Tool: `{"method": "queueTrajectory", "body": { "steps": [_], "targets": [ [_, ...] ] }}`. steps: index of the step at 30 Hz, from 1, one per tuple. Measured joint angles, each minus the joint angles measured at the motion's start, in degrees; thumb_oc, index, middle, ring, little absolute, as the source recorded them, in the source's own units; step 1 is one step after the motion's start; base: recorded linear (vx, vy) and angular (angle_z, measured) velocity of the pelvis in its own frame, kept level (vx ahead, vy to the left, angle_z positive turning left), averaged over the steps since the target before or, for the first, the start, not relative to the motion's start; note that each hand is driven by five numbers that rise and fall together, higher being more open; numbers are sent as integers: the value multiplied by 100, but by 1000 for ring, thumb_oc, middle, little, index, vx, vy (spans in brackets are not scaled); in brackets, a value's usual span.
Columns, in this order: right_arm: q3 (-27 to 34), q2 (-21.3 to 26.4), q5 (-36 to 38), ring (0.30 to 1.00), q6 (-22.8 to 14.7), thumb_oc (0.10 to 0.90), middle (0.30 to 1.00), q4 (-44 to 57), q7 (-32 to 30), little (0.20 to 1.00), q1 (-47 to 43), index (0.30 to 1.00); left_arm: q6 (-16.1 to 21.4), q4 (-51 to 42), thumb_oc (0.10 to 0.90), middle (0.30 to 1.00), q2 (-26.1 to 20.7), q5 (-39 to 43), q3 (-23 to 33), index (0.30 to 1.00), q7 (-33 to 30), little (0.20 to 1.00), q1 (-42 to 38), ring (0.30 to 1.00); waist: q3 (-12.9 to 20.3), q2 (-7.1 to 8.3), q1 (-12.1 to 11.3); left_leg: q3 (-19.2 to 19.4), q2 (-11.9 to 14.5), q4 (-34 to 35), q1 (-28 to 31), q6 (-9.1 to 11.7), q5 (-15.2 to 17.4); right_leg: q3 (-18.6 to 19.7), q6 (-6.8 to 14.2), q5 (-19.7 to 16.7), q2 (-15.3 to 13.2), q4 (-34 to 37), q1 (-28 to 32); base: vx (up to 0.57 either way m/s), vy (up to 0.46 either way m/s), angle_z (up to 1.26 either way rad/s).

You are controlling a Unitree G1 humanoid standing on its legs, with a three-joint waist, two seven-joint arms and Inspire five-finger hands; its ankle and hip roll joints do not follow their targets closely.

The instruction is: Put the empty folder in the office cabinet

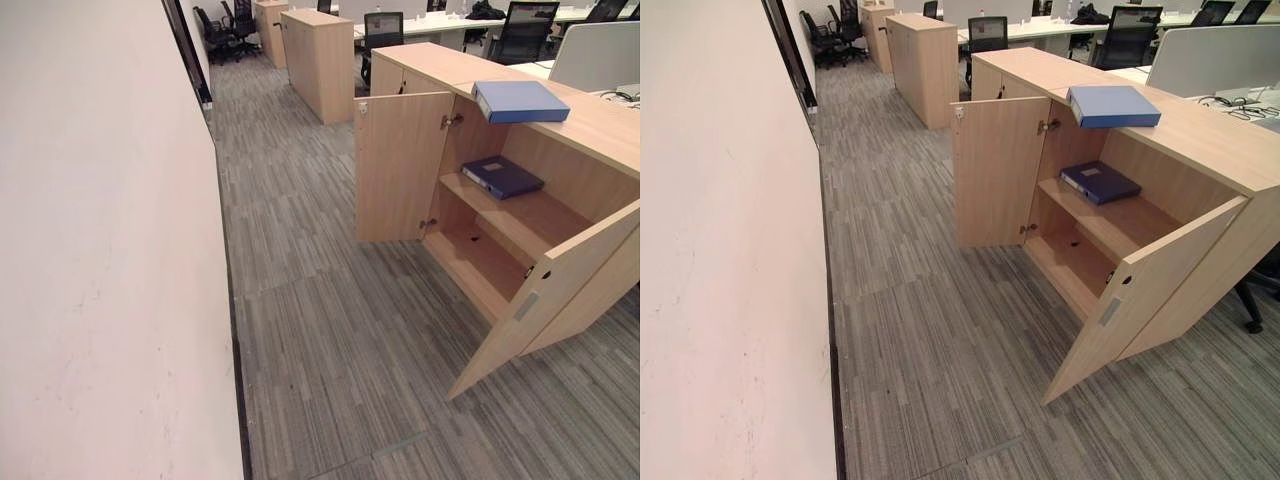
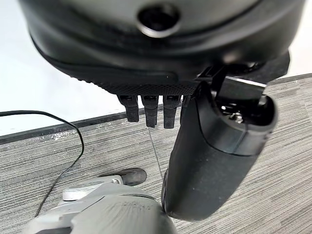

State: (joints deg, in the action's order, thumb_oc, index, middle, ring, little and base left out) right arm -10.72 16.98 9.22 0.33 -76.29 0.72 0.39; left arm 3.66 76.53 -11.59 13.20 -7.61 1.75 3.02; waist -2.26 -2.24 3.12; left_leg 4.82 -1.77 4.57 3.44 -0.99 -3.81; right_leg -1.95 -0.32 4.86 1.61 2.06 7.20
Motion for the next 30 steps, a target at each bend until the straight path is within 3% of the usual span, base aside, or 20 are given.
{"method": "queueTrajectory", "body": {
  "steps": [6,7,9,10,11,13,14,15,16,19,20,22,24,26,27,28,30],
  "targets": [
    [-55,-11,-1,900,6,800,900,0,1,900,-195,900,-21,0,800,900,-48,53,-69,900,-24,900,-271,900,-312,2,-2,52,57,-137,-246,82,49,4,-72,125,33,-399,-385,10,-84,-3],
    [-57,-65,1,900,9,800,900,-47,1,900,-251,900,-29,3,800,900,-98,145,-66,900,-32,900,-391,900,-444,108,0,76,85,-449,-444,297,90,-39,-131,251,45,-640,-513,65,-142,13],
    [-102,-119,2,900,28,800,900,-57,6,900,-335,900,-14,-2,800,900,-188,240,-15,900,-131,900,-509,900,-600,251,-56,69,98,-1095,-764,445,115,-86,-310,300,35,-733,-565,98,-185,17],
    [-102,-170,1,900,28,800,900,-100,0,900,-429,900,35,-8,800,900,-254,274,141,900,-150,900,-646,900,-749,425,-29,61,59,-1934,-1199,495,122,-136,-413,389,-56,-953,-644,44,-76,21],
    [-102,-190,0,900,47,800,900,-116,-5,900,-443,900,38,-20,800,900,-306,300,137,900,-166,900,-713,900,-785,497,-70,76,71,-2332,-1400,600,52,-145,-457,431,-90,-987,-643,109,-63,14],
    [-204,-117,-1,900,42,800,900,-106,-35,900,-515,900,36,-50,800,900,-310,347,115,900,-213,900,-744,900,-813,546,-132,64,150,-2977,-1756,574,55,-143,-651,389,-83,-994,-549,135,-9,-2],
    [-229,-59,-2,900,19,800,900,-102,-84,900,-537,900,14,-46,800,900,-275,346,100,900,-261,900,-829,900,-825,457,-130,123,229,-3284,-1984,441,166,-173,-718,377,-54,-940,-509,256,105,-1],
    [-226,-20,-3,900,33,800,900,-97,-121,900,-574,900,15,-47,800,900,-261,343,94,900,-263,900,-839,900,-851,430,-157,137,257,-3161,-2044,371,221,-129,-761,371,-38,-886,-478,355,140,-4],
    [-247,-4,-25,900,44,800,900,-96,-122,900,-610,900,15,-22,800,900,-247,341,91,900,-267,900,-807,900,-856,400,-172,126,298,-2776,-2043,341,222,-58,-663,401,-33,-809,-422,407,175,-21],
    [-313,47,-146,900,51,800,900,-60,-134,900,-666,900,-19,99,800,900,-129,344,104,900,-366,900,-714,900,-849,233,-176,75,485,-1004,-1909,429,-115,-14,-622,149,64,-447,-180,321,139,-15],
    [-312,44,-193,900,50,800,900,-59,-133,900,-677,900,-25,153,800,900,-110,345,103,900,-365,900,-639,900,-875,203,-177,42,556,-921,-2002,446,-191,15,-559,195,83,-370,-80,385,164,-2],
    [-254,36,-230,900,62,800,900,-162,-158,900,-714,900,-88,288,800,900,-20,354,154,900,-367,900,-599,900,-892,109,-201,79,603,59,-2100,550,-331,43,-479,212,152,40,250,358,155,3],
    [-195,-11,-231,900,76,800,900,-424,-157,900,-721,900,-149,414,800,900,33,360,381,900,-364,900,-380,900,-904,160,-384,103,655,57,-2052,470,-380,265,-361,275,102,278,695,424,225,-50],
    [-204,3,-241,900,52,800,900,-511,-153,900,-657,900,-196,448,800,900,107,365,495,900,-357,900,-153,900,-830,206,-419,111,580,29,-1911,440,-373,357,-221,515,-48,280,904,333,248,-58],
    [-195,51,-244,900,35,800,900,-485,-160,900,-561,900,-200,442,800,900,191,377,553,900,-355,900,-2,900,-623,102,-420,112,523,40,-1868,264,-500,389,-109,614,-110,279,973,526,441,-43],
    [-198,-9,-254,900,40,800,900,-524,-146,900,-466,900,-204,491,800,900,201,416,614,900,-367,900,27,900,-557,234,-449,259,362,45,-1720,42,-798,426,62,704,-341,132,1069,518,465,-40],
    [-144,-95,-257,900,74,800,900,-535,-42,900,-374,900,-202,494,800,900,120,452,726,900,-363,900,-16,900,-469,306,-469,390,182,32,-1396,-212,-901,354,208,724,-560,-619,927,291,306,-36]
  ]
}}
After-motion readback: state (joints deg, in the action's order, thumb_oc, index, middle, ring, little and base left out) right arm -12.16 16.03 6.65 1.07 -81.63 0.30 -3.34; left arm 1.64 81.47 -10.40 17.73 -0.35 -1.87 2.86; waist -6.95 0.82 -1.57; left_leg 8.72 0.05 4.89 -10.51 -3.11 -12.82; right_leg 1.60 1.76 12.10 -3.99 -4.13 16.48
